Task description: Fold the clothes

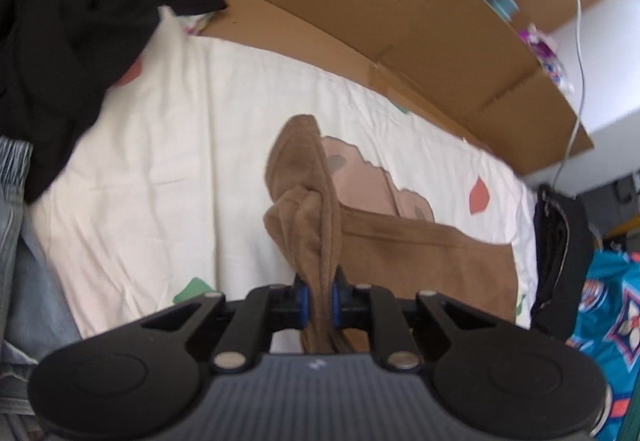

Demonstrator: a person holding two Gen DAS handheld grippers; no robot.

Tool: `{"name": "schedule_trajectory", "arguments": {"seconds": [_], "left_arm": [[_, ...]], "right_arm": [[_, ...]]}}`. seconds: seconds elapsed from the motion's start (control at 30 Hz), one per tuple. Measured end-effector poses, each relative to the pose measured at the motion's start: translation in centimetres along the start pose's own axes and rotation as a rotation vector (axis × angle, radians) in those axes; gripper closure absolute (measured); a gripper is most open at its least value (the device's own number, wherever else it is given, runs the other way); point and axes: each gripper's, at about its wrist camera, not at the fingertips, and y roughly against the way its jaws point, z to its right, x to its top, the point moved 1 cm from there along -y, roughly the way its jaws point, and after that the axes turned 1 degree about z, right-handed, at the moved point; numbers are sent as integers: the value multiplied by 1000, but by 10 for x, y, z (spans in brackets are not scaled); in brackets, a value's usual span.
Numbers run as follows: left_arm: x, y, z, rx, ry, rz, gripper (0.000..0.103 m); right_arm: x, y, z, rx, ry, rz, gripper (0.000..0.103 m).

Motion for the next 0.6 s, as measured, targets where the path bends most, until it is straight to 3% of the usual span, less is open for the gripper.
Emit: {"name": "schedule_trajectory", "arguments": {"seconds": [0.23, 0.6], "left_arm": [[11, -6, 56, 93, -106, -51, 92], [-2, -32, 116, 87, -87, -6, 92]], "right_arm": [[5, 19, 30, -2, -130, 52, 100], [-3, 37, 83, -54, -347, 82, 100]]}}
